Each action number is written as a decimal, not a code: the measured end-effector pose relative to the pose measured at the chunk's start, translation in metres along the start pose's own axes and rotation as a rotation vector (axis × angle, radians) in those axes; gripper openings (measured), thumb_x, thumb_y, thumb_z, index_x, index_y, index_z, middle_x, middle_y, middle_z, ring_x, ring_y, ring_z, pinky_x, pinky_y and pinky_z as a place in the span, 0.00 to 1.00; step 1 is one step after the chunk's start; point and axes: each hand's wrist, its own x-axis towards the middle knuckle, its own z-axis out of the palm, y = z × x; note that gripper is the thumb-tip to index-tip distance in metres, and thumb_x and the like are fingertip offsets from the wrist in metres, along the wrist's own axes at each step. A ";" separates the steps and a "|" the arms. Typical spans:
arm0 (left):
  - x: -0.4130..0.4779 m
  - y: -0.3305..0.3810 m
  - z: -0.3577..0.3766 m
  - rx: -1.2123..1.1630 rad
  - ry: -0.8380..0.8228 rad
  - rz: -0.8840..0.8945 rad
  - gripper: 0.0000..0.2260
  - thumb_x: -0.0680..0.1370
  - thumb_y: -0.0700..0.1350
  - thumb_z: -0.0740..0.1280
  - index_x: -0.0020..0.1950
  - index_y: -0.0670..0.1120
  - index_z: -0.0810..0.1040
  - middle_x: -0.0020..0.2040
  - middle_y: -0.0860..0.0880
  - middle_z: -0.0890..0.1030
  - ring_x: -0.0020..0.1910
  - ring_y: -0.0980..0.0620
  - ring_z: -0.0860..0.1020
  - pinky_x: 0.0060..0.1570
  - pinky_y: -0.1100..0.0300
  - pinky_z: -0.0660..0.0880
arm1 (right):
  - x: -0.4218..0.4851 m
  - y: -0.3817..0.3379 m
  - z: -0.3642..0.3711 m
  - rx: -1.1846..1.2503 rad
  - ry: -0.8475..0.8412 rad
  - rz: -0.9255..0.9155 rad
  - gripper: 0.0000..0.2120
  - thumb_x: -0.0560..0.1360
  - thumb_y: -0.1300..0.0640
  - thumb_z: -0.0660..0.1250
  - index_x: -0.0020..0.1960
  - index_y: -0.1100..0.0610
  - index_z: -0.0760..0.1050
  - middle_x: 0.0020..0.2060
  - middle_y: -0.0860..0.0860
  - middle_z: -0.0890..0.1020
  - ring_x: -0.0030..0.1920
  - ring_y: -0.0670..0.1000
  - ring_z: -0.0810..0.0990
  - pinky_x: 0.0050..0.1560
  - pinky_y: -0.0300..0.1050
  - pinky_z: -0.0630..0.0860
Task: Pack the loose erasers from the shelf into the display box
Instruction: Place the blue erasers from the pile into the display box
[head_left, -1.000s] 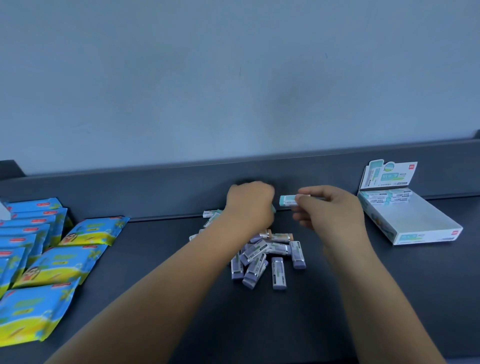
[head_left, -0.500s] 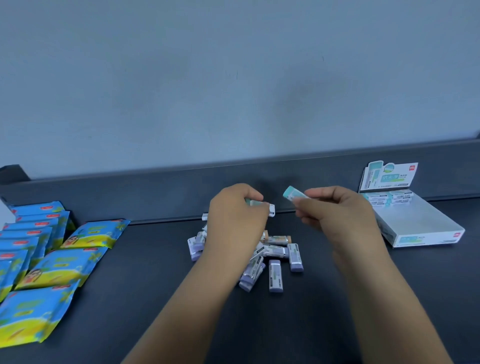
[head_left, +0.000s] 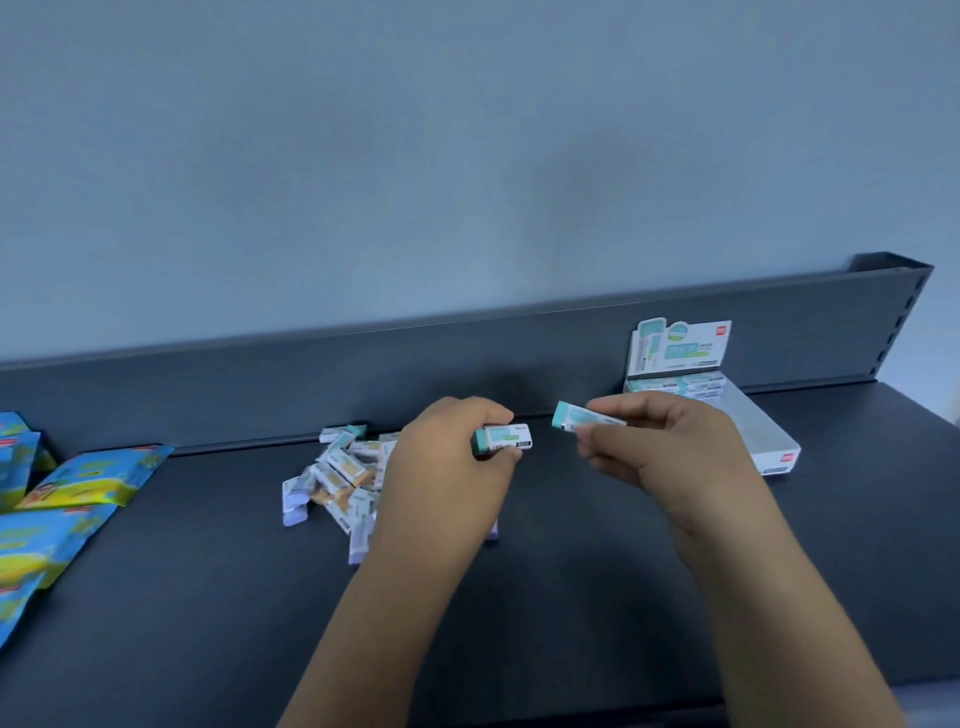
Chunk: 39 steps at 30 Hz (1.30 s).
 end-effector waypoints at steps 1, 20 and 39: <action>-0.001 0.003 0.005 0.002 0.007 0.002 0.12 0.73 0.43 0.75 0.54 0.56 0.83 0.48 0.60 0.80 0.47 0.59 0.79 0.52 0.57 0.78 | 0.001 -0.001 -0.005 -0.024 0.007 -0.017 0.09 0.70 0.66 0.77 0.48 0.57 0.84 0.36 0.55 0.87 0.39 0.52 0.87 0.52 0.53 0.85; -0.005 0.024 0.035 -0.204 -0.064 -0.030 0.07 0.72 0.44 0.77 0.46 0.55 0.86 0.45 0.59 0.85 0.45 0.58 0.82 0.49 0.52 0.80 | 0.008 0.000 -0.036 -0.182 -0.071 -0.117 0.06 0.71 0.62 0.78 0.46 0.53 0.85 0.37 0.57 0.86 0.35 0.49 0.80 0.43 0.50 0.79; 0.019 0.109 0.132 -0.114 -0.155 -0.069 0.10 0.71 0.39 0.78 0.43 0.53 0.83 0.42 0.60 0.85 0.42 0.61 0.82 0.38 0.73 0.74 | 0.080 -0.032 -0.193 -0.877 -0.049 -0.563 0.10 0.72 0.57 0.76 0.49 0.42 0.83 0.45 0.40 0.79 0.46 0.38 0.77 0.43 0.27 0.69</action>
